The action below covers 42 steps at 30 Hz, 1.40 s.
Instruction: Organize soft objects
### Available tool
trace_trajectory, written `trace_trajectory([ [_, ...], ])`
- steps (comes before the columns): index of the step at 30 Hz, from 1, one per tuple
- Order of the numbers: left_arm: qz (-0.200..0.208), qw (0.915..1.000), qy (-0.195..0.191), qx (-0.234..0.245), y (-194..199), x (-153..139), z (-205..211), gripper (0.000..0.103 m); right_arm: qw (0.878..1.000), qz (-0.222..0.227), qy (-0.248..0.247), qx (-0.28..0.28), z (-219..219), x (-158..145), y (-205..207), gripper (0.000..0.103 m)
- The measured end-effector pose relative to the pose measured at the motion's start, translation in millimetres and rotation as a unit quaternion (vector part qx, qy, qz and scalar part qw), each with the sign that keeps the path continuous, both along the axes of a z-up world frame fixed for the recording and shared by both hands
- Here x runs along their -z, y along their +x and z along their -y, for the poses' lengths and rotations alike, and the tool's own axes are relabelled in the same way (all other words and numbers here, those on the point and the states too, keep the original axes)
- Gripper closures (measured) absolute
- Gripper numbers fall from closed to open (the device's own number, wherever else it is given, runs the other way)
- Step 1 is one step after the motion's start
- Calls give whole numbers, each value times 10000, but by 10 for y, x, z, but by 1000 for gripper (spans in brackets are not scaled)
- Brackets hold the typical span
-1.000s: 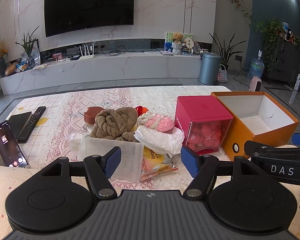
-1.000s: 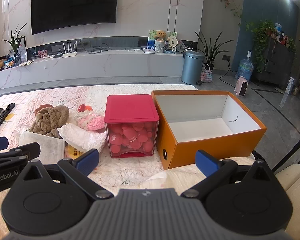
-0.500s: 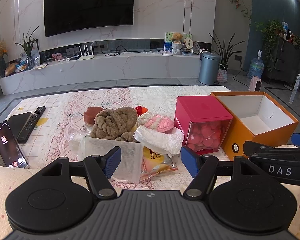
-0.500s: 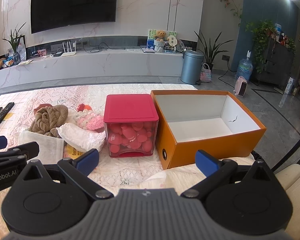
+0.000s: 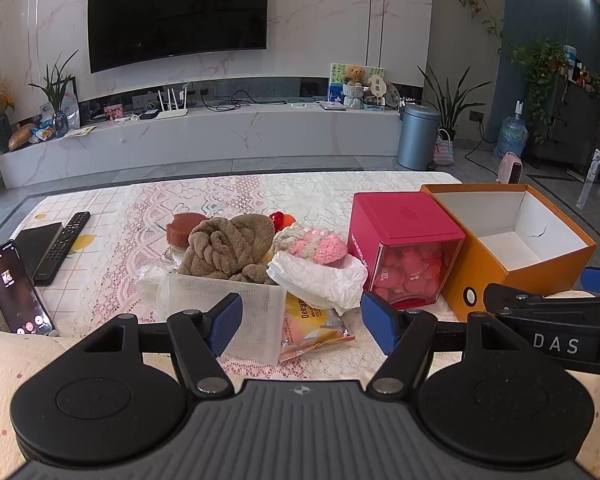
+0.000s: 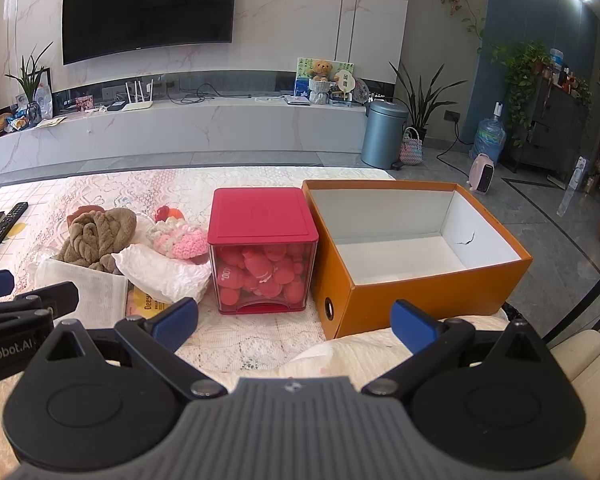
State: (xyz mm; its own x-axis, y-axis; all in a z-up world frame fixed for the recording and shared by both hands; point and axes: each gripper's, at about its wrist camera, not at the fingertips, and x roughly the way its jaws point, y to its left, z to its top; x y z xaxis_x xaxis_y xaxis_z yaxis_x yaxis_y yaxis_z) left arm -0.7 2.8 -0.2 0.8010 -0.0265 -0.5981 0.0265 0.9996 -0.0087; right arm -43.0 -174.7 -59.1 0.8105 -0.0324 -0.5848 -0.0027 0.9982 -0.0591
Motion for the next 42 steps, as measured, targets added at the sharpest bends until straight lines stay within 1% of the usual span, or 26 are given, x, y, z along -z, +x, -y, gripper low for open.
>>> trace_trajectory([
  [7,-2,10000,-7,-1,-1,6,-5,22,10000,-18,-29,-8,-6,7,2,2],
  [10,-41,9999,-135,63,-2,7,-3,22,10000,-25,-27,-36,-29,18,11,2],
  [14,-49,9996,-240,138,-18,15,-43,24,9998,-15,-26,-214,-67,29,32,3],
  [15,-46,9996,-243,158,-16,14,-59,27,9996,23,-29,-272,-76,27,37,3],
  [17,-76,9995,-250,197,-4,9,-110,28,9989,135,62,-450,-78,14,51,2],
  [19,-45,9994,-230,267,12,10,-196,35,9978,124,161,-626,-93,0,103,2],
  [20,-18,9995,-188,271,19,13,-230,38,9975,96,128,-689,-131,3,140,3],
  [21,13,9995,-146,268,28,18,-260,43,9970,64,68,-771,-178,9,178,3],
  [23,20,9996,-133,264,58,35,-340,47,9948,-19,7,-1018,-256,34,245,3],
  [24,-44,9995,-134,268,97,50,-403,48,9933,-47,-7,-1152,-297,50,275,5],
  [25,-107,9994,-136,313,135,70,-461,49,9918,-94,-37,-1277,-348,71,310,12],
  [26,-167,9991,-136,352,174,93,-512,49,9901,-159,-80,-1391,-401,92,347,20],
  [27,-235,9990,-139,361,209,114,-550,49,9886,-213,-116,-1485,-444,115,381,27],
  [29,-447,9985,-180,254,298,171,-669,49,9858,-326,-168,-1639,-542,166,459,31],
  [31,-577,9981,-174,101,375,231,-762,43,9828,-441,-219,-1782,-640,221,538,33],
  [33,-702,9973,-205,-55,457,305,-878,31,9799,-576,-243,-1896,-729,280,635,34],
  [34,-763,9967,-257,-110,496,340,-931,29,9787,-638,-251,-1934,-772,313,694,34],
  [38,-1004,9930,-565,-254,667,456,-1084,28,9750,-762,-354,-2057,-934,457,913,33],
  [40,-1103,9906,-723,-376,757,518,-1150,23,9723,-753,-459,-2164,-1026,512,1008,33],
  [42,-1175,9889,-757,-498,829,584,-1196,20,9687,-742,-653,-2278,-1134,575,1112,32],
])
